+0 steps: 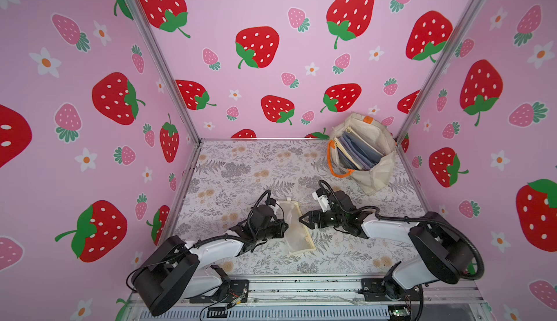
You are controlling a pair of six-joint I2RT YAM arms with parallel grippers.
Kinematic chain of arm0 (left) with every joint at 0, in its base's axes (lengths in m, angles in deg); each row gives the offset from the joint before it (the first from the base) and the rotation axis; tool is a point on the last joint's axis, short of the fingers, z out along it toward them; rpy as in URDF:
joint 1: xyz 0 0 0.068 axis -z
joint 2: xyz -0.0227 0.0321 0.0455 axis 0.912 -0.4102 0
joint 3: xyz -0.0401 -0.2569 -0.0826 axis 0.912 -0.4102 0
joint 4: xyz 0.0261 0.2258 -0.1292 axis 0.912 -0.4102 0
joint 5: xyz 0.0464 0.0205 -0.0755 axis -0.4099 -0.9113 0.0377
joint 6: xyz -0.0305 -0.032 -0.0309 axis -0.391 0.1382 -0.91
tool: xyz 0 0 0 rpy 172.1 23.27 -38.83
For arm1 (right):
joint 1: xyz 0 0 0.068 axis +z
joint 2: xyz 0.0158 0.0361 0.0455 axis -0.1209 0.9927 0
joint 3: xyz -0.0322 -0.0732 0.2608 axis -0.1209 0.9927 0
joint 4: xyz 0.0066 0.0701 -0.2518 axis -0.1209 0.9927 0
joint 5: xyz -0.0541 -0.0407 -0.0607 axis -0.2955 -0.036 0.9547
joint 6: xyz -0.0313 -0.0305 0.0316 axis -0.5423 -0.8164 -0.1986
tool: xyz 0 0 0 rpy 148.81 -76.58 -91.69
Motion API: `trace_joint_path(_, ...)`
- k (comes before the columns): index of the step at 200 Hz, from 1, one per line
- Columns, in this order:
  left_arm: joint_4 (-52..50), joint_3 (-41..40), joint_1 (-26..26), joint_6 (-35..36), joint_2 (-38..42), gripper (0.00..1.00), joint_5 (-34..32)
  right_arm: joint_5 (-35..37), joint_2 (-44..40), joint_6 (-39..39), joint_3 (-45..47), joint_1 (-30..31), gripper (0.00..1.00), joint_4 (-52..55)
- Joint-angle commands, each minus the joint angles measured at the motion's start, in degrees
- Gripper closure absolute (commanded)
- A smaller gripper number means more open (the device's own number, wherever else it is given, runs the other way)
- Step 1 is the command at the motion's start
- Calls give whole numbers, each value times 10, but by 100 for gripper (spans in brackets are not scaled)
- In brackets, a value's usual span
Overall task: Put the pencil pouch into the canvas bag
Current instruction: Pick up the pencil pouch from the center of the board.
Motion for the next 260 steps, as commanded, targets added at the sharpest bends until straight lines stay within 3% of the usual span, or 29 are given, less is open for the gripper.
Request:
trace_joint_path(1,-47,25,-4,43,65,100,-10,-27,-53,-27,10,-18,8,34)
trace_joint_path(44,-96,73,-9,101,171,100,8,-83,-125,-76,-1,-29,7,26)
trace_joint_path(89,-63,91,-9,129,246,100,63,-141,-154,-100,-16,-31,7,-31)
trace_joint_path(176,39,62,-9,100,266,100,126,-218,-128,-96,-32,-18,9,-129)
trace_joint_path(199,49,59,-9,98,260,100,131,-221,-118,-95,-35,-8,15,-144)
trace_joint_path(260,52,49,-9,96,242,100,120,-240,-133,-78,-32,-6,47,-177)
